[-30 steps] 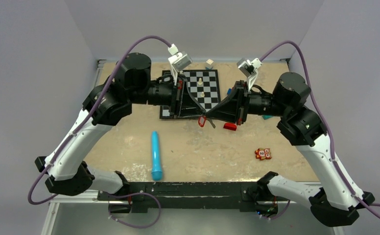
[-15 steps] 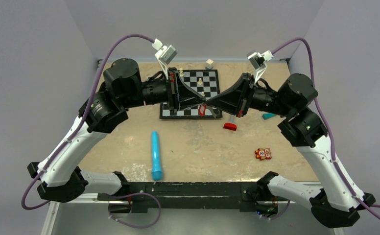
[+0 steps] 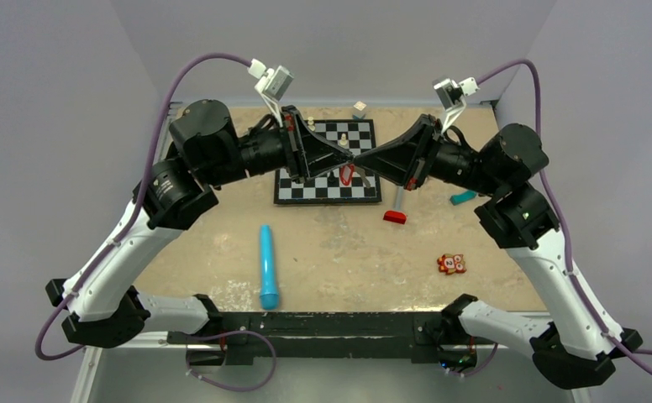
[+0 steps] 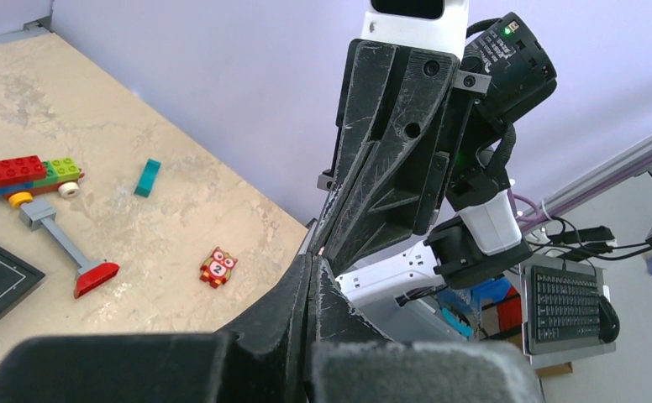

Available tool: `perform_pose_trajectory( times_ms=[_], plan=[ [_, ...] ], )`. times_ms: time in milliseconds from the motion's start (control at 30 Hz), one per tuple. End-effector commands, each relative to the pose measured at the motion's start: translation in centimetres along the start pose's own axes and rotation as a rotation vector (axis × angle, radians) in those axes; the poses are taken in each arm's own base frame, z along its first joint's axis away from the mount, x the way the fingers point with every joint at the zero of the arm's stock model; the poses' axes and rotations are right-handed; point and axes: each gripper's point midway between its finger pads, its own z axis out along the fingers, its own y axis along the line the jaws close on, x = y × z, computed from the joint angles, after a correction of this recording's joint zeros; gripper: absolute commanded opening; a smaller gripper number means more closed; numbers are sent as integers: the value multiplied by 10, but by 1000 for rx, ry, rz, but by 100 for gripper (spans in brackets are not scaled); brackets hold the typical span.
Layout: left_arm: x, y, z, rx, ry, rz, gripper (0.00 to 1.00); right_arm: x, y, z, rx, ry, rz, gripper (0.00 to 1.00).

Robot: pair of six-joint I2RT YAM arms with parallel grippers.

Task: Remove the keys from the keyring

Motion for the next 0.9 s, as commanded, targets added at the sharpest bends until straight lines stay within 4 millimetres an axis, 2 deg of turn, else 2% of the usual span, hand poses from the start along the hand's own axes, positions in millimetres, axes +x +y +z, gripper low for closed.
perform_pose_trajectory(
  times_ms=[0,867],
  plan=[
    [3,-16,9,62,10,-24,0,-20,9,7,-33,-75,-37,0],
    [-20,-20,17,18,-146,-115,0,-32,14,7,-44,-124,-58,0]
  ],
)
